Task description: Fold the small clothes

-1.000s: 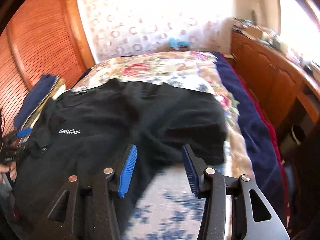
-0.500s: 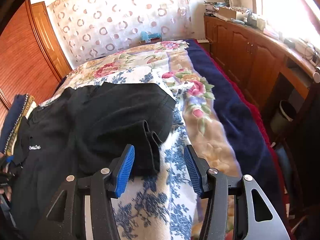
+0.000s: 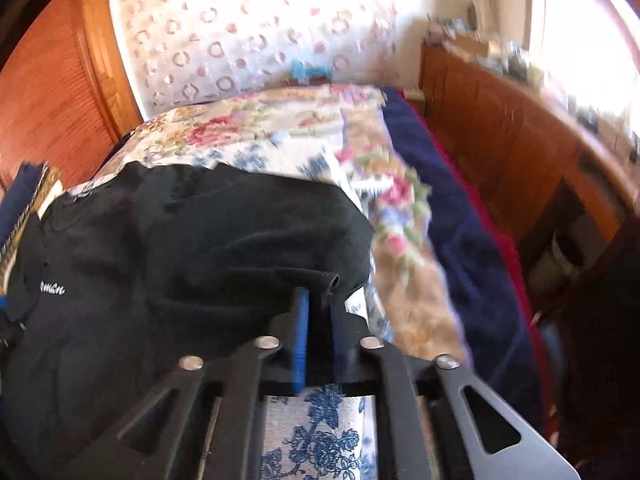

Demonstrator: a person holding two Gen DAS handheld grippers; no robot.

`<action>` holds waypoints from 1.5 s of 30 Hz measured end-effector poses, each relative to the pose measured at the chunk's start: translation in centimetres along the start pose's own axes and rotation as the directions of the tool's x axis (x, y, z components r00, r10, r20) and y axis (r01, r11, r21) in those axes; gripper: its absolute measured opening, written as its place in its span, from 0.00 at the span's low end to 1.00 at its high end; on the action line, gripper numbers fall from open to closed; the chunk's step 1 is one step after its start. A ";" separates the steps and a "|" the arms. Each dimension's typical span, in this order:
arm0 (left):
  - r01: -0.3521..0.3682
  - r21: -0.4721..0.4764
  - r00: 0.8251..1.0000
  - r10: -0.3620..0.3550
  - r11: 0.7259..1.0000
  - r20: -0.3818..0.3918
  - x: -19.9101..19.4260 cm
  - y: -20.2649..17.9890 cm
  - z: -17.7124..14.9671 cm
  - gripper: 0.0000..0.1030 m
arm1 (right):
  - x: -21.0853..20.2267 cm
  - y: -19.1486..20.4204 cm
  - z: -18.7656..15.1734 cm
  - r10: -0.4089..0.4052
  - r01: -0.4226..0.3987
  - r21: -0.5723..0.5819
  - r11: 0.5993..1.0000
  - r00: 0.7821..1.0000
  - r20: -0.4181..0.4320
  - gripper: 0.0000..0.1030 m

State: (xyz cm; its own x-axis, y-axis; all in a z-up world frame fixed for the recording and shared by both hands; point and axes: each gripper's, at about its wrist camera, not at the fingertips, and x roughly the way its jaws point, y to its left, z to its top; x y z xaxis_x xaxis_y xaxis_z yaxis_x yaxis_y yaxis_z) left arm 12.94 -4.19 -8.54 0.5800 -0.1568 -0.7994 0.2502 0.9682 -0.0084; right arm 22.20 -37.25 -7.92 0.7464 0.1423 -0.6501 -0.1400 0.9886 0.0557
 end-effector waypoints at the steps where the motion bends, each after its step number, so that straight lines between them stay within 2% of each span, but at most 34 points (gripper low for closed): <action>1: 0.002 -0.001 1.000 -0.002 1.000 0.000 0.0 0.0 0.0 0.89 | -0.5 0.4 0.2 -0.005 0.006 -0.012 1.000 1.000 0.019 0.07; 6: -0.019 -0.015 1.000 0.019 1.000 0.015 -0.4 0.1 0.0 0.89 | -3.4 2.6 1.5 0.052 -0.042 -0.074 0.996 0.990 0.134 0.06; 9: -0.045 -0.042 0.994 0.049 0.998 0.097 -2.1 0.5 0.2 0.89 | -5.4 5.5 1.9 0.134 -0.109 -0.140 0.984 0.974 0.182 0.05; 12: -0.049 -0.065 0.981 0.060 0.997 0.184 -4.3 0.8 0.2 0.89 | -7.1 9.0 1.3 0.237 -0.196 -0.219 0.956 0.954 0.183 0.06; 14: -0.041 -0.086 0.969 0.061 0.995 0.241 -5.8 1.2 0.2 0.89 | -8.0 10.8 0.5 0.353 -0.312 -0.244 0.918 0.924 0.147 0.06; 15: -0.034 -0.091 0.964 0.056 0.995 0.258 -6.4 1.3 0.1 0.89 | -8.2 11.5 0.0 0.389 -0.351 -0.251 0.902 0.913 0.123 0.09; 17: -0.017 -0.096 0.960 0.043 0.995 0.276 -7.3 1.6 -0.1 0.89 | -8.4 12.3 -0.9 0.382 -0.345 -0.263 0.901 0.919 0.101 0.40; 18: -0.014 -0.100 0.960 0.041 0.995 0.276 -7.5 1.8 -0.1 0.89 | -8.4 12.3 -1.2 0.386 -0.351 -0.264 0.898 0.918 0.091 0.43; 20: 0.002 -0.111 0.962 0.029 0.994 0.273 -7.8 2.1 -0.3 0.89 | -8.0 11.8 -1.5 0.395 -0.370 -0.230 0.900 0.916 0.071 0.43; 24: 0.032 -0.119 0.960 0.003 0.992 0.280 -7.9 2.4 -0.6 0.89 | -6.4 8.9 -1.4 0.295 -0.286 -0.151 0.946 0.954 0.043 0.43; 29: 0.024 -0.109 0.954 0.010 0.994 0.300 -8.6 1.6 -1.1 0.89 | -4.6 5.3 -2.1 0.185 -0.184 -0.077 0.980 0.983 -0.002 0.43; 32: 0.031 -0.105 0.950 0.003 0.994 0.312 -8.8 1.2 -1.2 0.89 | -3.1 5.4 -2.3 0.163 -0.165 -0.026 0.986 0.985 -0.049 0.43; 37: 0.040 -0.105 0.953 -0.006 0.994 0.303 -8.4 1.1 -1.4 0.89 | -1.2 5.1 -2.3 0.210 -0.207 0.033 0.978 0.971 -0.111 0.43; 39: 0.037 -0.107 0.954 -0.004 0.994 0.299 -8.3 1.0 -1.5 0.89 | -0.5 5.1 -1.3 0.224 -0.221 0.034 0.975 0.968 -0.110 0.40; 41: 0.039 -0.112 0.955 -0.004 0.993 0.298 -8.2 1.1 -1.7 0.89 | -0.1 5.3 -0.9 0.255 -0.254 0.023 0.967 0.960 -0.117 0.10; 43: 0.040 -0.118 0.955 -0.003 0.992 0.298 -8.3 1.2 -1.8 0.89 | -0.5 6.1 -0.3 0.250 -0.252 -0.008 0.968 0.962 -0.109 0.03; 45: 0.039 -0.122 0.954 -0.001 0.992 0.299 -8.3 1.3 -1.9 0.89 | -0.7 6.6 0.5 0.262 -0.265 -0.026 0.964 0.961 -0.087 0.03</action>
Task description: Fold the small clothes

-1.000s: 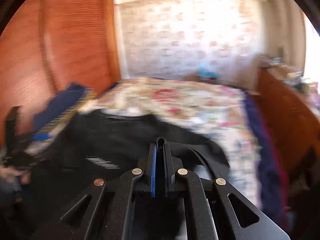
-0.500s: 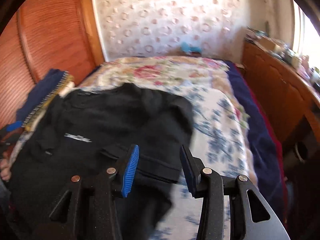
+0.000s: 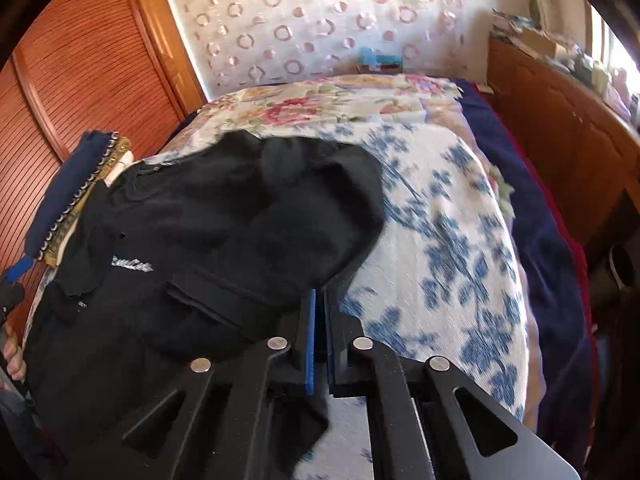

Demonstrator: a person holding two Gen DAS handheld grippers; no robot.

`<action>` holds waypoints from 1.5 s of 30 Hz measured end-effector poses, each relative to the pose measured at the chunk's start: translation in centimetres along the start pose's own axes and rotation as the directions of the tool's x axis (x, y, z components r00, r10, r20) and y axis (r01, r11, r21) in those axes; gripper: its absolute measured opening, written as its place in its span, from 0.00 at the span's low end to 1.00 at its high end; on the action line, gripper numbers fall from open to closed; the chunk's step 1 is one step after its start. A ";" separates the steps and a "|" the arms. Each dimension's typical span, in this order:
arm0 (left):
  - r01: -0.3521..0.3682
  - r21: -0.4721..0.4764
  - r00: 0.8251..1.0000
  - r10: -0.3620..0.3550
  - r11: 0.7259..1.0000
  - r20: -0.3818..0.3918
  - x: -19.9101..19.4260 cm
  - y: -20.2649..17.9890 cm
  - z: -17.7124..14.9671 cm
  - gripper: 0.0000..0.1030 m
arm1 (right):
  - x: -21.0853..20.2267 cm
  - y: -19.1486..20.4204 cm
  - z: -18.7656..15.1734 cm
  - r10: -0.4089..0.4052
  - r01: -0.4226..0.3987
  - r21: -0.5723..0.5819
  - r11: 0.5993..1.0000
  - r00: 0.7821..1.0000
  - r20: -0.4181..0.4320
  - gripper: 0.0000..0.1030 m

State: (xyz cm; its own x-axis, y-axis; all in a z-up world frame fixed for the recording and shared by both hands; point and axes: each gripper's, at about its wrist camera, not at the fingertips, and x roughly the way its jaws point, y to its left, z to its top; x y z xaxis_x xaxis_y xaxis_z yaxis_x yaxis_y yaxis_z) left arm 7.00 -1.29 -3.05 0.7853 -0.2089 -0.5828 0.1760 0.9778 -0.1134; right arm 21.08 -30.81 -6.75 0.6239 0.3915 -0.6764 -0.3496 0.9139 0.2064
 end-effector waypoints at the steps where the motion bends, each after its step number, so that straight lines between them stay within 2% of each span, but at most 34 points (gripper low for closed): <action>1: -0.002 -0.002 1.000 0.002 1.000 0.000 0.0 0.1 0.0 0.89 | -0.2 0.6 0.6 0.000 0.000 -0.013 1.000 1.000 0.018 0.03; 5: -0.008 -0.006 1.000 0.008 1.000 0.003 -0.3 0.4 0.0 0.89 | -0.9 3.4 3.3 0.038 -0.033 -0.073 0.997 0.997 0.066 0.02; 11: -0.017 -0.022 1.000 0.018 1.000 0.013 -0.6 0.9 -0.1 0.89 | 0.6 8.4 6.6 0.062 -0.051 -0.164 0.985 0.996 0.062 0.02; 16: -0.032 -0.037 0.999 0.033 0.999 0.013 -0.5 1.9 -0.1 0.89 | 3.2 9.2 8.7 0.058 -0.048 -0.152 0.987 0.997 0.058 0.04; 18: -0.043 -0.040 0.999 0.043 0.998 0.010 -0.4 2.2 -0.1 0.89 | 3.5 8.8 8.7 0.055 -0.045 -0.139 0.989 0.996 0.065 0.17; 19: -0.046 -0.040 0.999 0.046 0.998 0.010 -0.4 2.4 -0.1 0.89 | 3.4 8.3 8.6 0.041 -0.031 -0.125 0.992 0.996 0.077 0.36; 20: -0.050 -0.042 0.999 0.050 0.998 0.011 -0.4 2.6 -0.1 0.89 | 3.4 7.8 8.0 0.040 -0.030 -0.113 0.993 0.996 0.085 0.49; 21: -0.052 -0.045 0.999 0.052 0.998 0.012 -0.5 2.7 0.0 0.89 | 3.2 7.4 7.7 0.043 -0.034 -0.100 0.994 0.995 0.092 0.52; 27: -0.055 -0.041 0.998 0.056 0.998 0.021 -0.2 3.2 0.7 0.89 | 3.2 5.3 5.4 -0.042 0.047 -0.071 0.996 0.997 0.072 0.52; 31: -0.060 -0.028 0.998 0.060 0.998 0.001 0.8 4.2 1.8 0.83 | 4.5 4.0 4.7 -0.098 0.100 -0.060 0.993 0.995 0.036 0.52; 34: -0.059 -0.013 0.997 0.058 0.998 -0.041 2.0 5.1 2.9 0.74 | 5.7 3.4 4.8 -0.134 0.135 -0.070 0.988 0.991 0.019 0.52; 39: -0.100 0.029 0.989 0.102 0.995 -0.108 4.6 6.2 5.2 0.63 | 7.5 3.2 5.0 -0.150 0.148 -0.097 0.984 0.989 -0.015 0.52; 45: -0.146 0.067 0.967 0.157 0.987 -0.202 8.6 7.3 7.2 0.48 | 8.5 3.3 5.4 -0.130 0.129 -0.103 0.986 0.991 -0.008 0.56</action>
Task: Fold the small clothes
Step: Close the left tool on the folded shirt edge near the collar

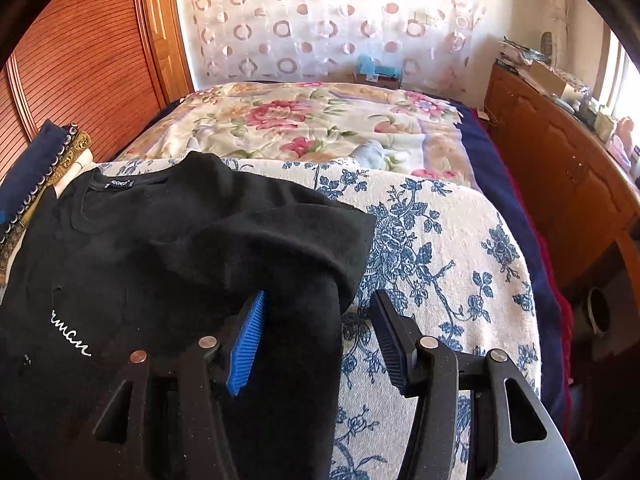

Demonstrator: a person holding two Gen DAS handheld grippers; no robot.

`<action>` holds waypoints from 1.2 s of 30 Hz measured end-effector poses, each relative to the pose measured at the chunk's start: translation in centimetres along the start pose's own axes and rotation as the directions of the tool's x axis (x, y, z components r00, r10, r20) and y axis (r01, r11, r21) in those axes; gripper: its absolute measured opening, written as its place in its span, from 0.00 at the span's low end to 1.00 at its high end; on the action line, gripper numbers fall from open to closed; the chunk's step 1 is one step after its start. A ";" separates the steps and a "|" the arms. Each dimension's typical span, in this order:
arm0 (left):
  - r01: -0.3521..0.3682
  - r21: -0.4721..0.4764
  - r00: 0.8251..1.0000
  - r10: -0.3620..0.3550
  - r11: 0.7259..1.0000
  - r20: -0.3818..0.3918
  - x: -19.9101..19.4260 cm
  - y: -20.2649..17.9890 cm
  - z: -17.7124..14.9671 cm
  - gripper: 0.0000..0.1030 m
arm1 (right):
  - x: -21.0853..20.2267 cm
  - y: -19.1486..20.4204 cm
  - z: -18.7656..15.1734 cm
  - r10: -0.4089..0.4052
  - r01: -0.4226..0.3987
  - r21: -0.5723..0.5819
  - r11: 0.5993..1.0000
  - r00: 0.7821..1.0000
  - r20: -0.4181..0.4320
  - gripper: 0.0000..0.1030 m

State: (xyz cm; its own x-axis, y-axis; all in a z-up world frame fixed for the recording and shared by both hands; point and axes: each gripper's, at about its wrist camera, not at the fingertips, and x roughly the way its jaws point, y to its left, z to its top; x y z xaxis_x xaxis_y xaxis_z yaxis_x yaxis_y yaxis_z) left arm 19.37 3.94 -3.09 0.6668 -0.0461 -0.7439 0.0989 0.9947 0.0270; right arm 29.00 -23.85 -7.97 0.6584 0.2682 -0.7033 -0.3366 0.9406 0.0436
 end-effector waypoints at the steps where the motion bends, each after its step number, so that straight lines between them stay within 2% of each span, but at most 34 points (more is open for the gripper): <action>1: -0.010 0.005 1.000 0.010 1.000 -0.012 0.5 0.0 0.2 0.47 | 0.1 -0.1 0.0 0.005 -0.005 0.003 1.000 1.000 0.001 0.57; 5: -0.058 0.022 0.996 0.060 0.998 -0.060 2.3 0.2 1.1 0.44 | 0.4 0.0 -0.2 0.006 -0.006 -0.005 1.000 1.000 0.001 0.59; 9: -0.142 0.017 0.982 0.143 0.990 -0.127 4.5 0.9 2.0 0.44 | 0.6 -0.2 -0.4 0.005 -0.005 -0.005 1.000 1.000 0.002 0.59; 16: -0.157 0.059 0.970 0.165 0.986 -0.178 6.4 0.2 2.4 0.44 | 0.7 -0.4 -0.4 0.006 -0.006 -0.008 1.000 1.000 0.006 0.59; 19: -0.172 0.105 0.961 0.190 0.979 -0.200 6.9 0.1 2.3 0.37 | 0.8 -0.4 -0.5 0.009 -0.009 -0.007 1.000 1.000 0.007 0.59; 23: -0.164 0.107 0.953 0.186 0.981 -0.241 7.6 0.6 2.5 0.38 | 0.7 -0.4 -0.5 0.009 -0.009 -0.008 1.000 1.000 0.009 0.59; 27: -0.163 0.115 0.953 0.187 0.980 -0.239 7.8 0.3 2.5 0.37 | 0.8 -0.4 -0.6 0.010 -0.010 -0.008 1.000 1.000 0.010 0.60; 28: -0.155 0.112 0.955 0.178 0.982 -0.239 7.7 0.3 2.5 0.31 | 0.8 -0.3 -0.6 0.009 -0.009 -0.009 1.000 1.000 0.010 0.60; 29: -0.138 0.106 0.957 0.160 0.985 -0.242 7.7 0.4 2.4 0.14 | 0.7 -0.3 -0.6 0.008 -0.008 -0.009 1.000 1.000 0.011 0.60; 30: -0.127 0.098 0.958 0.148 0.987 -0.245 7.8 0.4 2.4 0.08 | 0.7 -0.3 -0.6 0.007 -0.007 -0.010 1.000 1.000 0.011 0.60; 33: -0.125 0.113 0.963 0.148 0.986 -0.226 7.3 0.4 2.2 0.05 | 0.8 -0.2 -0.6 0.007 -0.007 -0.011 1.000 1.000 0.011 0.60; 36: -0.120 0.090 0.976 0.134 0.989 -0.169 5.3 0.7 2.6 0.04 | 0.8 -0.2 -0.6 0.004 -0.004 -0.013 1.000 1.000 0.011 0.61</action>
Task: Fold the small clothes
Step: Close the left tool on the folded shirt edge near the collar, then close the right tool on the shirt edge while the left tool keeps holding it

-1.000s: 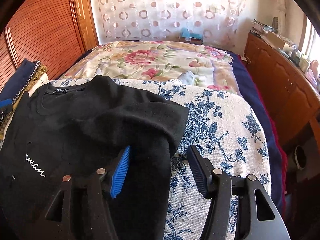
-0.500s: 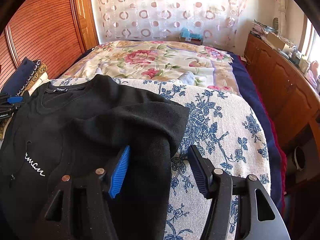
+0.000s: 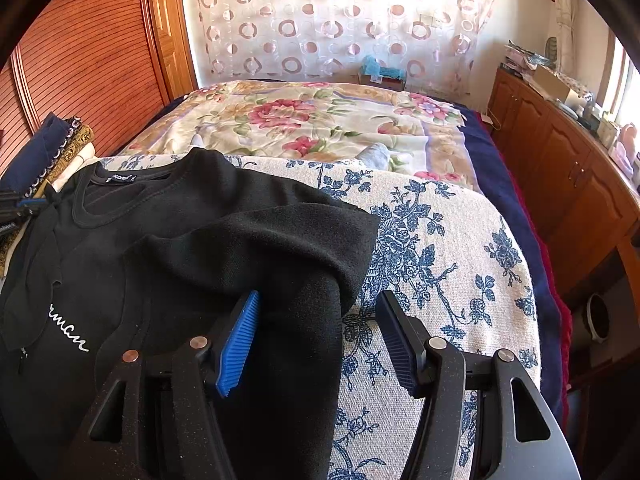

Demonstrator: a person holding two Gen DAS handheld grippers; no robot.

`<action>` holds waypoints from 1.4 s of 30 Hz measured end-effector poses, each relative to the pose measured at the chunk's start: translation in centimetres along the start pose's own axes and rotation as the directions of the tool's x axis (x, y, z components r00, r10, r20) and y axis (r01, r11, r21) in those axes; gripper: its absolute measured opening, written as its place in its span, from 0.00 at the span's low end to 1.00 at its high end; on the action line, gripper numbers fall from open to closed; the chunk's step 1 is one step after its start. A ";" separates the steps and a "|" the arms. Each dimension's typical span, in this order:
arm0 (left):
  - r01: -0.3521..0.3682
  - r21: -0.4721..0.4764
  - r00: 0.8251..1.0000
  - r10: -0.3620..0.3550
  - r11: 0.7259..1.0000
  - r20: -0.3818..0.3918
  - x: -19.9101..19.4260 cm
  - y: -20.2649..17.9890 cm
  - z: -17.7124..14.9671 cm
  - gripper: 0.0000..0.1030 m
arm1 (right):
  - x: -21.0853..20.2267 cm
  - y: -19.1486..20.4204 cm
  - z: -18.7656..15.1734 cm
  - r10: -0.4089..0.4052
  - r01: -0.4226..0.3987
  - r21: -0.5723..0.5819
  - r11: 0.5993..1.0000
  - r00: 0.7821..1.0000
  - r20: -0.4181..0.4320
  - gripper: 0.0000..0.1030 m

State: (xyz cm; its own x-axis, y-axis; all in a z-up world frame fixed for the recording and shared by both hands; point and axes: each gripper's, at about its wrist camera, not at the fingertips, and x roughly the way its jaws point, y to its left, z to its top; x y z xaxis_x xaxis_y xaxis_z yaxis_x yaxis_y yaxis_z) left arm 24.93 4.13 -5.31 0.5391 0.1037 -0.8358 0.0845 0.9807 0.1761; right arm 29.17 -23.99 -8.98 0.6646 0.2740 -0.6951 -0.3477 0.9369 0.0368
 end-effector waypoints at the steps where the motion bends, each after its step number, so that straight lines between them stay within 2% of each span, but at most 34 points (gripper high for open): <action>1: 0.006 -0.010 1.000 -0.006 1.000 0.029 -1.0 0.2 0.1 0.04 | 0.0 0.0 0.0 0.002 -0.002 0.001 1.000 1.000 0.001 0.61; 4: 0.026 -0.033 0.994 -0.022 0.999 0.107 -3.8 0.8 0.2 0.03 | 0.0 -0.2 0.0 0.005 -0.005 0.001 1.000 1.000 0.001 0.61; 6: 0.046 -0.032 0.989 -0.041 0.998 0.142 -5.3 0.8 0.1 0.03 | 0.0 -0.3 0.0 0.026 -0.026 0.005 1.000 1.000 0.001 0.66; 7: 0.053 -0.017 0.986 -0.049 0.998 0.160 -6.0 0.6 0.0 0.03 | 0.1 -0.3 0.1 0.049 -0.049 0.002 0.999 0.999 0.000 0.72; 10: 0.063 -0.007 0.979 -0.060 0.998 0.196 -7.4 0.3 -0.2 0.03 | 0.2 -0.5 0.3 0.053 -0.053 -0.012 0.999 0.999 -0.008 0.73; 13: 0.077 -0.007 0.972 -0.073 0.997 0.225 -8.4 0.1 -0.5 0.03 | -0.4 -1.0 0.4 0.037 -0.037 0.011 0.999 0.999 0.004 0.73; 16: 0.089 -0.004 0.966 -0.086 0.996 0.245 -9.2 -0.1 -0.9 0.03 | -0.9 -2.0 0.3 0.054 -0.055 0.056 0.997 0.998 0.024 0.73; 22: 0.110 0.008 0.957 -0.108 0.994 0.268 -9.6 -0.6 -1.7 0.03 | 0.2 -3.1 0.6 0.076 -0.073 0.103 0.992 0.997 -0.020 0.72; 24: 0.124 0.005 0.952 -0.120 0.992 0.281 -9.9 -0.6 -2.0 0.03 | 0.4 -2.6 1.1 0.069 -0.067 0.088 0.994 0.997 -0.017 0.63; 25: 0.133 0.004 0.949 -0.128 0.991 0.289 -10.0 -0.6 -2.4 0.03 | 0.5 -2.0 1.2 0.070 -0.069 0.065 0.995 0.997 -0.016 0.46; 26: 0.138 0.005 0.947 -0.134 0.990 0.292 -10.2 -0.6 -2.6 0.03 | 0.6 -1.2 1.3 0.087 -0.086 0.026 0.996 0.996 -0.019 0.23; 28: 0.150 0.008 0.942 -0.145 0.989 0.303 -10.6 -0.7 -3.2 0.03 | 0.4 -0.1 1.5 0.081 -0.082 -0.021 0.996 0.996 -0.019 0.09; 31: 0.169 0.006 0.929 -0.162 0.986 0.334 -12.1 -0.9 -4.4 0.03 | -1.9 1.2 1.2 0.081 -0.078 -0.056 0.995 0.995 0.065 0.07; 37: 0.207 -0.009 0.890 -0.184 0.978 0.417 -17.0 0.1 -8.2 0.03 | -10.6 2.9 -1.1 0.136 -0.117 -0.092 0.989 0.963 0.234 0.06; 42: 0.236 -0.028 0.872 -0.199 0.971 0.447 -20.1 1.0 -13.2 0.03 | -17.1 3.8 -6.1 0.196 -0.172 -0.112 0.979 0.943 0.268 0.06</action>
State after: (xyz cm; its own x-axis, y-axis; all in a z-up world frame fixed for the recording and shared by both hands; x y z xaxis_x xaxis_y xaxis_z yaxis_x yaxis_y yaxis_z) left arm 3.07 5.22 4.78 0.8279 -0.1784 -0.5317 0.1858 0.9818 -0.0402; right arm 12.41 -26.42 -1.36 0.7360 0.5003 -0.4561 -0.5283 0.8457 0.0752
